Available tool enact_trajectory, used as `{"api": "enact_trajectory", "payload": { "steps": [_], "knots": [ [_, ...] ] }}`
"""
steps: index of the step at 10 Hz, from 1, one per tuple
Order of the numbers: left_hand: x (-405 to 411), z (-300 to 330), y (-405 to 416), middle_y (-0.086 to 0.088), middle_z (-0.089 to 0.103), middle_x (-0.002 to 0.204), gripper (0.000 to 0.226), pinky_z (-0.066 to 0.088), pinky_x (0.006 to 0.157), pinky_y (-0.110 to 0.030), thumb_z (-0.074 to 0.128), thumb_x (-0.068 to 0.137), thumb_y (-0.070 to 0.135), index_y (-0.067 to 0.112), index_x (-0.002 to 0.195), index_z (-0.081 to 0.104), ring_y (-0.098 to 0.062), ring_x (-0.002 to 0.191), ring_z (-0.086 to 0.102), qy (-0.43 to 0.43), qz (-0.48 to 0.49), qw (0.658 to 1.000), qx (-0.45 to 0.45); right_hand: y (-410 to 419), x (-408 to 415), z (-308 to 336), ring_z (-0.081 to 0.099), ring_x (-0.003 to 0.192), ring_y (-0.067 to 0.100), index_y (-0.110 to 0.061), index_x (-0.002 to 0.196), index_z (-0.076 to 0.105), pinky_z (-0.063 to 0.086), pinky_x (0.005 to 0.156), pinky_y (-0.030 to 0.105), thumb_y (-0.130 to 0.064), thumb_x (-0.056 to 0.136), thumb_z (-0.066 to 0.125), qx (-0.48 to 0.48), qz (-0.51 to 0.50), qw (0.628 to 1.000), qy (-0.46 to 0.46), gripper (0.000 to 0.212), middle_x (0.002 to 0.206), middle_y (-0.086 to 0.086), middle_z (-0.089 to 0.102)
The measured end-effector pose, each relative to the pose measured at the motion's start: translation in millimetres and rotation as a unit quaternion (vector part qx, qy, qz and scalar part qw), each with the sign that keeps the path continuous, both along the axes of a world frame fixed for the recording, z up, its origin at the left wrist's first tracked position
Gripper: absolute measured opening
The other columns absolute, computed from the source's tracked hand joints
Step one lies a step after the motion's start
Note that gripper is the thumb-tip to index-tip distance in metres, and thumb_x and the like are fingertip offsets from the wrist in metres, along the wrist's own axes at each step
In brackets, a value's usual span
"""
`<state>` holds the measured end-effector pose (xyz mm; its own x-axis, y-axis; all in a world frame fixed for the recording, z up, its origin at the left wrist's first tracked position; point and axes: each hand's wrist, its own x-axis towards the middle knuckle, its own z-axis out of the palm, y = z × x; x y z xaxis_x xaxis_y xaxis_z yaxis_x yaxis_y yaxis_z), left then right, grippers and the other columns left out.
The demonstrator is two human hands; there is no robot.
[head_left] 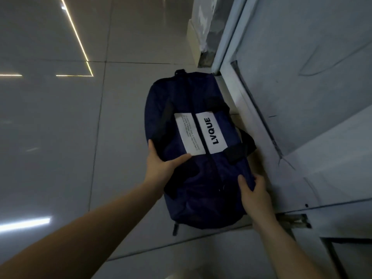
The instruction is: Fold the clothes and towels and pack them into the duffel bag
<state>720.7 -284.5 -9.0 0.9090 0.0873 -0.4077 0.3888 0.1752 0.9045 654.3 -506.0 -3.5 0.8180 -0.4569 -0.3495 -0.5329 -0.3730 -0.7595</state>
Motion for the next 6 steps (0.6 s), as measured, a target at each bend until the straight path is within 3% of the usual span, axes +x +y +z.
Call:
{"api": "enact_trajectory", "payload": {
  "steps": [1, 2, 3, 4, 5, 6],
  "knots": [
    [33.8, -9.9, -30.0, 0.01, 0.046, 0.139, 0.114, 0.048, 0.1, -0.044, 0.09, 0.05, 0.05, 0.042, 0.144, 0.026, -0.016, 0.123, 0.05, -0.017, -0.052, 0.998, 0.015, -24.0, 26.1, -1.4, 0.054, 0.097, 0.022, -0.018, 0.141, 0.035, 0.045, 0.083, 0.034, -0.043, 0.098, 0.046, -0.01, -0.05, 0.998, -0.022, 0.051, 0.119, 0.003, 0.054],
    [61.6, -22.2, -61.8, 0.007, 0.035, 0.149, 0.125, 0.041, 0.106, -0.048, 0.079, 0.042, 0.07, 0.045, 0.147, 0.016, -0.019, 0.133, 0.04, 0.013, -0.104, 0.993, 0.047, -50.3, 50.9, -0.6, 0.054, 0.098, 0.022, -0.018, 0.141, 0.038, 0.047, 0.087, 0.036, -0.041, 0.098, 0.048, -0.024, -0.092, 0.995, -0.037, 0.049, 0.123, 0.005, 0.056],
    [77.8, -24.0, -68.5, 0.005, 0.026, 0.154, 0.118, 0.039, 0.108, -0.047, 0.071, 0.056, 0.072, 0.041, 0.151, 0.007, -0.022, 0.137, 0.035, 0.053, -0.157, 0.984, 0.071, -64.4, 61.2, -0.3, 0.054, 0.1, 0.019, -0.02, 0.141, 0.038, 0.046, 0.087, 0.033, -0.04, 0.095, 0.055, -0.016, -0.104, 0.994, -0.042, 0.053, 0.12, -0.001, 0.054],
    [76.5, -9.7, -43.8, 0.002, 0.035, 0.149, 0.091, 0.048, 0.097, -0.037, 0.068, 0.082, 0.05, 0.028, 0.152, 0.015, -0.023, 0.128, 0.045, 0.089, -0.202, 0.971, 0.088, -59.8, 54.6, 10.1, 0.057, 0.105, 0.02, -0.021, 0.14, 0.039, 0.05, 0.094, 0.041, -0.036, 0.088, 0.067, -0.009, -0.11, 0.994, -0.024, 0.062, 0.122, -0.002, 0.055],
    [61.6, 32.5, -1.5, -0.003, 0.053, 0.123, 0.059, 0.046, 0.084, -0.031, 0.069, 0.087, 0.025, 0.014, 0.138, 0.042, -0.017, 0.101, 0.056, 0.104, -0.193, 0.968, 0.119, -34.6, 45.4, 44.9, 0.056, 0.11, 0.025, -0.016, 0.136, 0.045, 0.051, 0.093, 0.048, -0.024, 0.085, 0.069, -0.084, -0.081, 0.993, -0.017, 0.057, 0.126, 0.006, 0.055],
    [37.2, 79.9, 44.7, -0.008, 0.066, 0.093, 0.021, 0.045, 0.071, -0.031, 0.07, 0.084, 0.01, 0.009, 0.104, 0.062, -0.02, 0.081, 0.06, 0.155, -0.114, 0.977, 0.09, 8.6, 39.8, 97.8, 0.055, 0.112, 0.021, -0.017, 0.127, 0.054, 0.049, 0.093, 0.04, -0.02, 0.09, 0.064, -0.08, -0.003, 0.996, 0.042, 0.038, 0.12, 0.0, 0.056]
  ]
}}
